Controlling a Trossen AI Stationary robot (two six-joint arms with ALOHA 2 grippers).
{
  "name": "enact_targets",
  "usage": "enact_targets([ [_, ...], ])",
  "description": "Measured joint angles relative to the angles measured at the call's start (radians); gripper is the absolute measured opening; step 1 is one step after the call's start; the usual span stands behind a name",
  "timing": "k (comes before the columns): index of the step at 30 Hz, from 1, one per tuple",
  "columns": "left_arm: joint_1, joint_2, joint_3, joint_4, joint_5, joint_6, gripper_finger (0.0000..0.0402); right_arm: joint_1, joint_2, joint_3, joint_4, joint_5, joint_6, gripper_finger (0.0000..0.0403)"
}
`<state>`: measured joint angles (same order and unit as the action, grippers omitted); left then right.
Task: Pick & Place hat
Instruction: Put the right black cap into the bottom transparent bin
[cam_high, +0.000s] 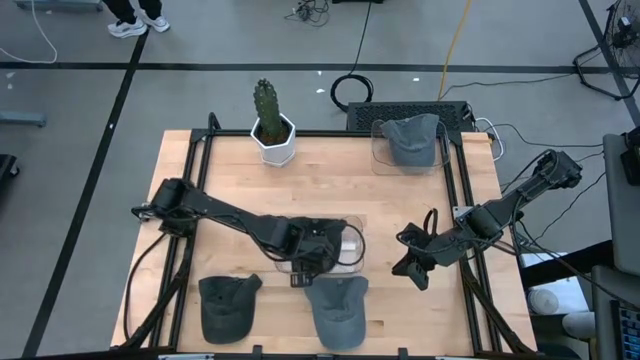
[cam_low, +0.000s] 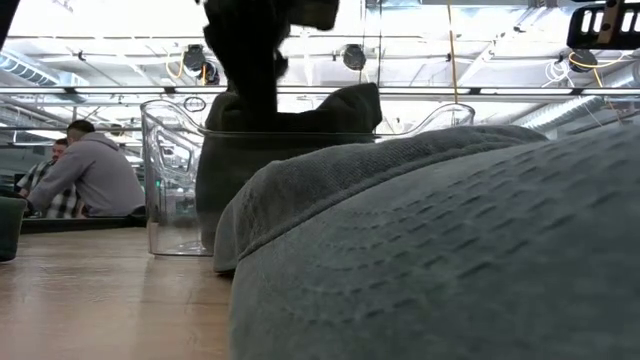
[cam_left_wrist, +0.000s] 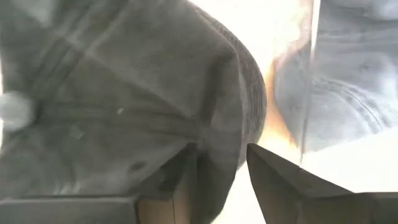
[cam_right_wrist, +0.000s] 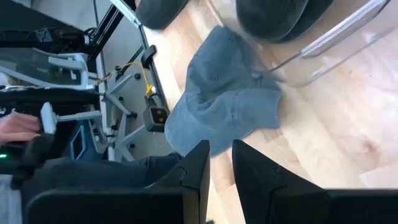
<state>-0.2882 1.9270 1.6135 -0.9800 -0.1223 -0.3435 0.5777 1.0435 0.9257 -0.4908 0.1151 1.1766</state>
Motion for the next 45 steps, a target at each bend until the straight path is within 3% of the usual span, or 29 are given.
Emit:
enact_targets([
  [6,0.005,-0.108,0.000,-0.028,-0.019,0.024,0.0153,-0.022,0.000,0.000,0.013,0.077,-0.010,0.0056],
  [12,0.035,-0.188,0.000,-0.049,-0.145,0.029,0.0152,-0.134,0.020,0.000,0.137,0.175,-0.078,0.0056],
  [17,0.104,-0.220,0.000,-0.103,-0.164,0.027,0.0152,-0.264,0.100,0.002,0.427,0.167,-0.329,0.0056],
  [22,0.157,-0.234,0.000,-0.071,-0.099,-0.010,0.0152,-0.350,0.214,0.003,0.554,0.095,-0.459,0.0056],
  [27,0.153,-0.234,0.000,-0.064,-0.057,-0.011,0.0152,-0.386,0.353,0.075,0.535,-0.014,-0.556,0.0056],
  [36,0.142,-0.219,0.000,-0.057,-0.042,-0.015,0.0152,-0.421,0.573,0.340,0.279,-0.011,-0.718,0.0056],
  [45,0.158,-0.170,-0.039,0.001,-0.033,0.046,0.0152,-0.431,0.616,0.357,0.218,0.024,-0.726,0.0056],
])
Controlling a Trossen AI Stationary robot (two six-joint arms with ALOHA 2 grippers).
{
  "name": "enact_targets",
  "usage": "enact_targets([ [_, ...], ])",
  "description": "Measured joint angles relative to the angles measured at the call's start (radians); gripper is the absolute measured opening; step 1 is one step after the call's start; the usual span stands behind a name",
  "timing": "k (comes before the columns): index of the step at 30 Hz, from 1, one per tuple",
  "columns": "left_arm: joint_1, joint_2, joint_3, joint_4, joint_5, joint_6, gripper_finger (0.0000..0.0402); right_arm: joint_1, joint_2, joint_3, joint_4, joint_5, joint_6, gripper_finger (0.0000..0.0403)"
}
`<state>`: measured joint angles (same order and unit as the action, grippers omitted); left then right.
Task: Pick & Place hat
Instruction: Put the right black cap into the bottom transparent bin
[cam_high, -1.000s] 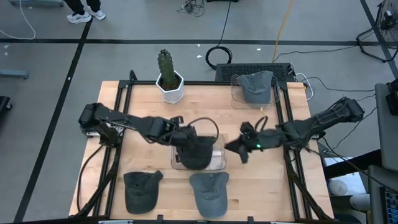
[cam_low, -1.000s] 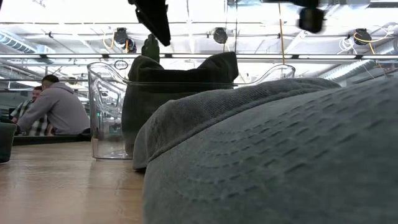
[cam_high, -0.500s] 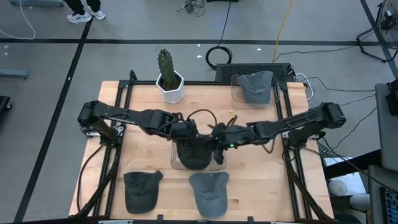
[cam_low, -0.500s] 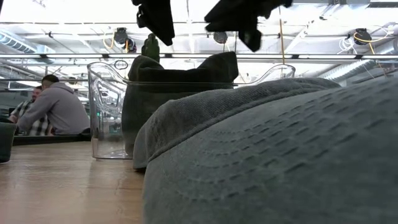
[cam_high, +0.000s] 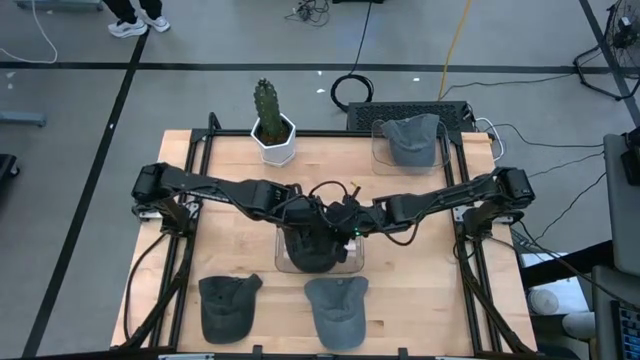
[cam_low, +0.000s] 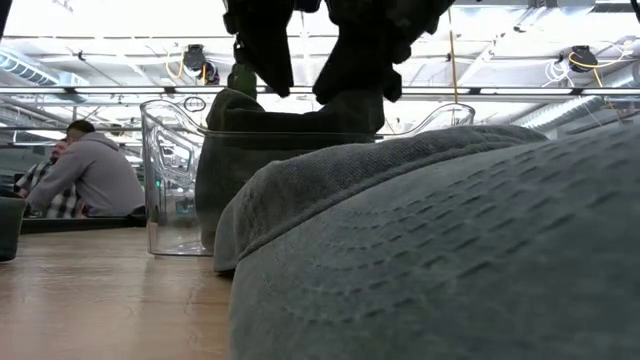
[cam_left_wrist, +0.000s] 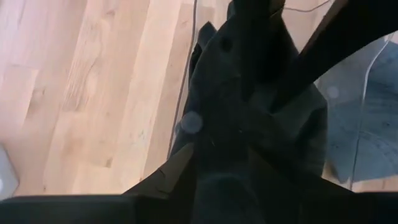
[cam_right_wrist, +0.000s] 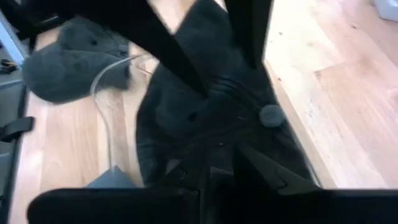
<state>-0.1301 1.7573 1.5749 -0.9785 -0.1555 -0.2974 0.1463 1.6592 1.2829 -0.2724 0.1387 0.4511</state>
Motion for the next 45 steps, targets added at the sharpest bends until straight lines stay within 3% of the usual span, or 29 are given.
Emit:
enact_targets([
  [11,-0.023,0.003,-0.183,0.013,0.058,-0.046,0.0152,0.006,-0.001,-0.065,0.005,0.018,0.073,0.0056],
  [23,-0.019,-0.033,-0.186,0.039,0.023,-0.028,0.0152,0.012,-0.002,-0.067,-0.027,0.018,0.086,0.0056],
  [33,0.003,-0.020,-0.212,0.084,-0.051,-0.033,0.0152,0.004,-0.003,-0.168,0.071,0.048,0.120,0.0056],
  [39,-0.020,-0.021,-0.267,0.119,0.007,-0.097,0.0152,0.004,-0.004,-0.194,0.143,0.048,0.158,0.0056],
  [45,-0.043,-0.021,-0.268,0.119,-0.005,-0.079,0.0152,0.001,-0.018,-0.195,0.139,0.047,0.104,0.0056],
])
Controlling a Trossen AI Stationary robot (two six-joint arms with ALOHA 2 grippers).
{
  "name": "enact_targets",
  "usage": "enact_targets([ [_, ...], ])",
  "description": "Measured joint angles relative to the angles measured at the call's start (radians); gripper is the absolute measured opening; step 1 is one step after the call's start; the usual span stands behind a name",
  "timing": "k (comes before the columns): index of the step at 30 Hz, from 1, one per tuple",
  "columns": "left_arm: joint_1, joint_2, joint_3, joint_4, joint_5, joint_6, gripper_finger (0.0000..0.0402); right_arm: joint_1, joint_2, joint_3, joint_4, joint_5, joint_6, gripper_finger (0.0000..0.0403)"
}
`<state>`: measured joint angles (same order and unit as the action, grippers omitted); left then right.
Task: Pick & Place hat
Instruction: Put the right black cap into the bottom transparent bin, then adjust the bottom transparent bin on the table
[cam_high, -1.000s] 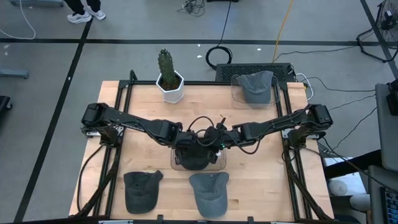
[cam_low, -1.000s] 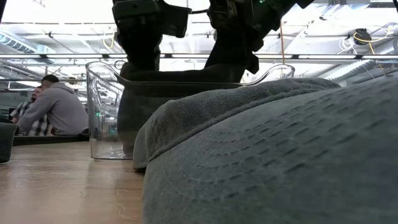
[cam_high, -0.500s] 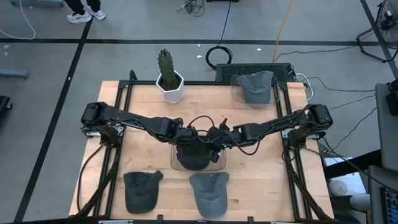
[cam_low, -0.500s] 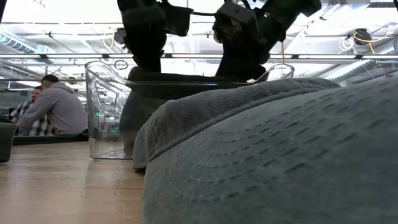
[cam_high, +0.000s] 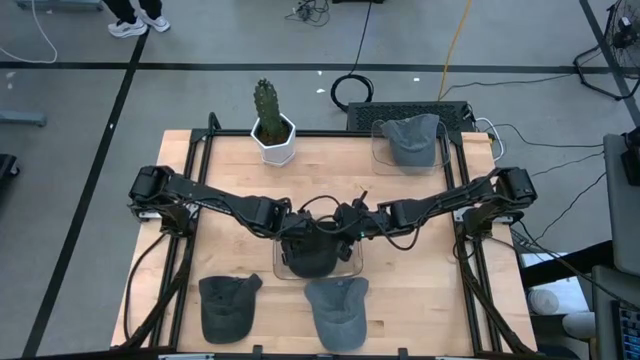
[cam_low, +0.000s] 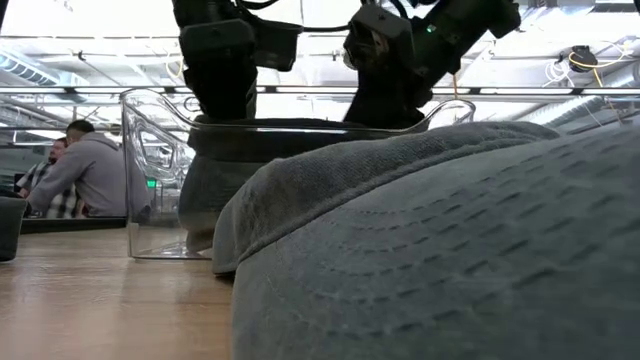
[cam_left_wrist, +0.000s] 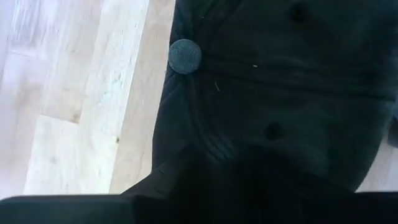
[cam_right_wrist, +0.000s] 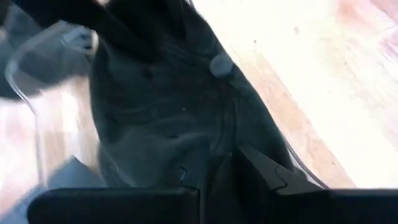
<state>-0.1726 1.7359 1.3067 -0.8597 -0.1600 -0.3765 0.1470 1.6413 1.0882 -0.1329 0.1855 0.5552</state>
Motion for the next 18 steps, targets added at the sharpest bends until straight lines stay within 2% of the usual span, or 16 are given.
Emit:
enact_targets([
  [6,0.020,-0.022,0.000,-0.017,0.007,0.000,0.0152,-0.016,-0.030,-0.002,-0.015,0.004,-0.016,0.0056],
  [10,0.041,-0.083,0.001,-0.031,0.006,0.003,0.0152,-0.022,-0.112,0.002,-0.005,0.054,-0.059,0.0056],
  [14,0.055,-0.144,0.001,-0.047,0.007,-0.003,0.0152,-0.024,-0.210,-0.001,-0.021,0.057,-0.091,0.0056],
  [18,0.051,-0.233,0.002,-0.088,0.011,-0.036,0.0152,-0.023,-0.324,0.000,-0.111,0.063,-0.074,0.0056],
])
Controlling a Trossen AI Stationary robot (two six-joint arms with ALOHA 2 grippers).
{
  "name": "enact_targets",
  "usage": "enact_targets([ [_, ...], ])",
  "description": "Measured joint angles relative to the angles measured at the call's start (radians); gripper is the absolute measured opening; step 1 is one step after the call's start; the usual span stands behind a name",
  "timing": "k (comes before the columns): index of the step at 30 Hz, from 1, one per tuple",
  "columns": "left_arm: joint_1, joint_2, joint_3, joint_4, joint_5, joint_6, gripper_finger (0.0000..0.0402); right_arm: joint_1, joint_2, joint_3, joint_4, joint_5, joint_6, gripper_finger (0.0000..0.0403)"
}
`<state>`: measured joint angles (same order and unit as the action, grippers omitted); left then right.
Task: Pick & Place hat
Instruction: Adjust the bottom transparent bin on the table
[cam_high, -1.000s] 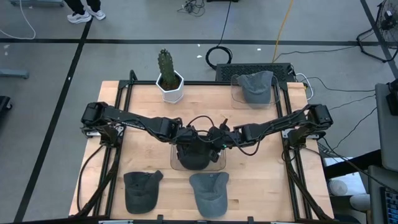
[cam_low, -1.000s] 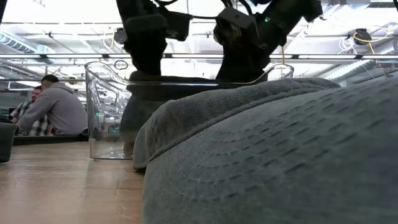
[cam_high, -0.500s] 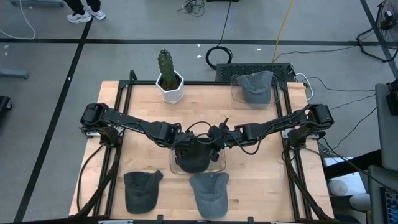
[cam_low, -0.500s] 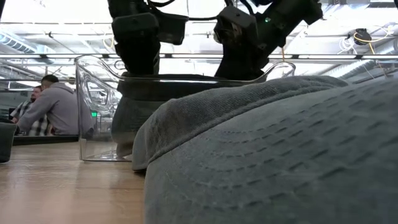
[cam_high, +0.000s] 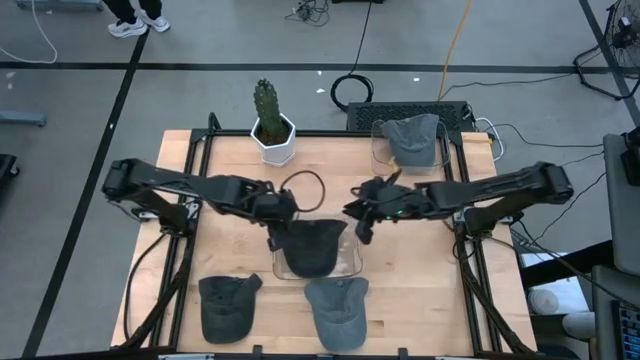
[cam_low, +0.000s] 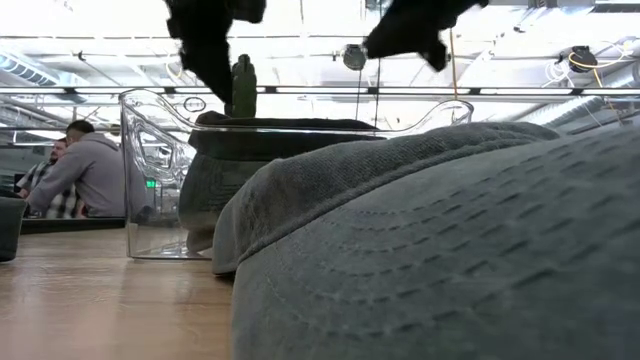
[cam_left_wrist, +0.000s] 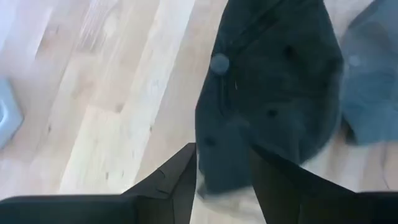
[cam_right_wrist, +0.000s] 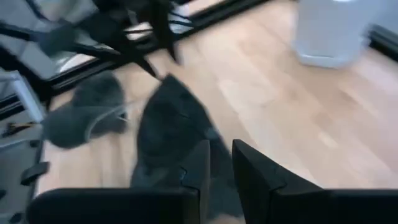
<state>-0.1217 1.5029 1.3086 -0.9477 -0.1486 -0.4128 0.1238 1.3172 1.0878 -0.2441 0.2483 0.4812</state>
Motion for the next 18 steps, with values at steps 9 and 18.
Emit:
enact_targets([
  [9,-0.078,-0.135,0.000,0.074,0.042,-0.122,0.0152,0.052,-0.163,0.000,-0.401,0.093,0.214,0.0056],
  [18,-0.237,-0.058,0.000,0.251,0.115,-0.140,0.0152,0.136,-0.202,0.000,-0.463,0.044,0.321,0.0056],
])
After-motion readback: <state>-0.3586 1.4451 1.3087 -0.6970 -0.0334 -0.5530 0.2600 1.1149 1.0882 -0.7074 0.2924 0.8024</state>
